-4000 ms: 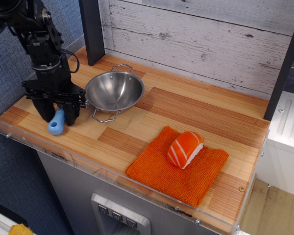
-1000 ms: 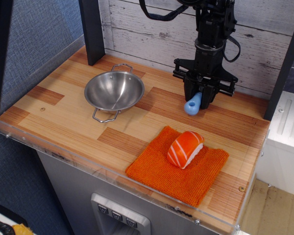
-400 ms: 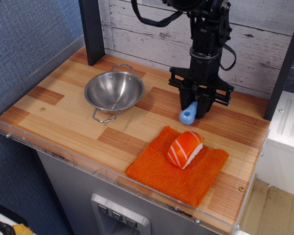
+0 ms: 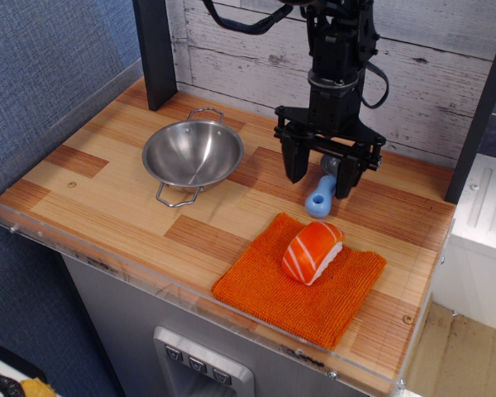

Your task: Move the spoon to the top right of table

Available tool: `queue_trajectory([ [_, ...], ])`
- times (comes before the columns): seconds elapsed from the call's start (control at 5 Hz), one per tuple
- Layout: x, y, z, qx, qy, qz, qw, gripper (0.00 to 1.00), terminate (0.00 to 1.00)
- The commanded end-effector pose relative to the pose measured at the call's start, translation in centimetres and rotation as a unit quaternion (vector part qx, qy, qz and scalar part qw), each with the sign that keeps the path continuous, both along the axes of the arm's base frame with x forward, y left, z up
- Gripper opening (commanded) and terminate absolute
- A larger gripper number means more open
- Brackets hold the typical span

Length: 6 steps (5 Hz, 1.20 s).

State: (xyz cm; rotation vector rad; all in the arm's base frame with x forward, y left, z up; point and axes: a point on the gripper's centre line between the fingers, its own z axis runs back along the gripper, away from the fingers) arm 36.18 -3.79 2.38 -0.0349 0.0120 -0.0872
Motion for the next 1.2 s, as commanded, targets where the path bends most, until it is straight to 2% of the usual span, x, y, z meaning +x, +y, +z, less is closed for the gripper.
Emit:
queue_trajectory([
  [0.0, -0.4, 2.1, 7.9, -0.014, -0.059, 0.035, 0.9976, 1.0, 0.0],
  [0.2, -1.2, 4.1, 11.9, -0.017, -0.074, 0.074, 0.9944, 1.0, 0.0],
  [0.4, -2.3, 6.3, 14.7, -0.017, -0.098, 0.115, 0.9884, 1.0, 0.0],
  [0.8, -4.0, 8.5, 18.2, 0.017, -0.147, 0.102, 0.9837, 1.0, 0.0],
  [1.0, -4.0, 8.5, 18.2, 0.017, -0.147, 0.102, 0.9837, 1.0, 0.0],
])
